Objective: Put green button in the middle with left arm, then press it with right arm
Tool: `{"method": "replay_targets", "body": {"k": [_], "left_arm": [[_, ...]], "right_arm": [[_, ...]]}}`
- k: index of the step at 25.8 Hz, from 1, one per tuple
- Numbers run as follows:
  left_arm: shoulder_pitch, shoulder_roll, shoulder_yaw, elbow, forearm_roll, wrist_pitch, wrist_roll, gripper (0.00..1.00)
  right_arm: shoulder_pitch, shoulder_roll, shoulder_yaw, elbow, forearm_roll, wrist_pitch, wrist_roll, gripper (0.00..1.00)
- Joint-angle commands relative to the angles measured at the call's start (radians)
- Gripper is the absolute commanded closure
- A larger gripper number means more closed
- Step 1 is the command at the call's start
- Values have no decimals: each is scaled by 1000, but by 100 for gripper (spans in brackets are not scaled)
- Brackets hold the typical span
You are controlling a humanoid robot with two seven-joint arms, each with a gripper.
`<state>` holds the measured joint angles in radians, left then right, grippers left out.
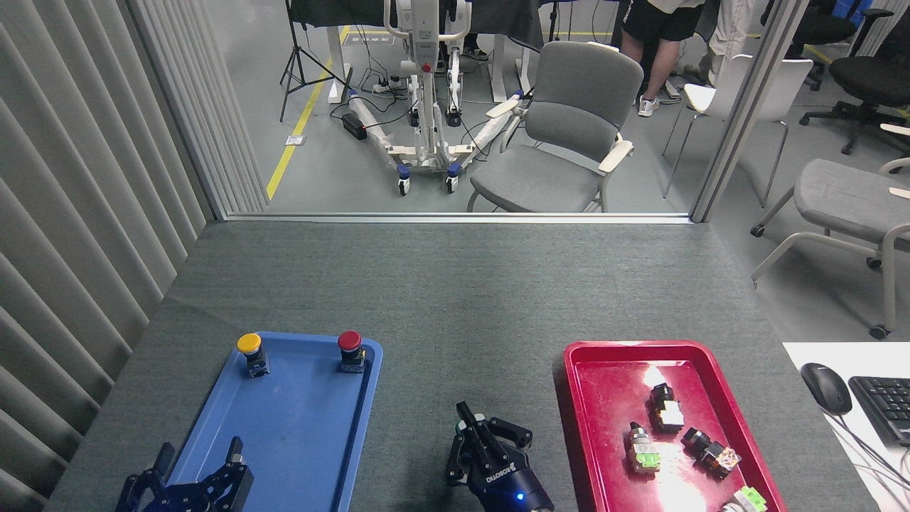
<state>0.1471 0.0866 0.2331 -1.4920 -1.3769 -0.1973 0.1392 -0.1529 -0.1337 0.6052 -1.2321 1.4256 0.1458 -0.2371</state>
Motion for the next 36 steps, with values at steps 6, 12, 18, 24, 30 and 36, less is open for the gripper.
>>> {"method": "replay_targets", "body": {"k": [6,12,18,24,30,36], "left_arm": [[0,-1,0,-1,4,-1,-1,1],[0,-8,2,1,19,1,0,1],[5,-11,17,-7,38,-1,22,1],[23,-10,11,4,41,-1,22,1],[11,-30,15,22,59,-7,13,1],[6,-59,5,-27,61,-14,13,1]], "right_arm": [[-7,-1,-30,-44,1,66,-62,1],[62,-43,-265,-124,-8,-3,-56,1],[158,-144,-398,-161,-68,-68,-53,1],[216,-181,-479,-176,-198,-92,-48,0],[217,-195,-495,-182,-195,-138,-47,0],[227,-191,-496,-207,-194,-173,-48,0]]}}
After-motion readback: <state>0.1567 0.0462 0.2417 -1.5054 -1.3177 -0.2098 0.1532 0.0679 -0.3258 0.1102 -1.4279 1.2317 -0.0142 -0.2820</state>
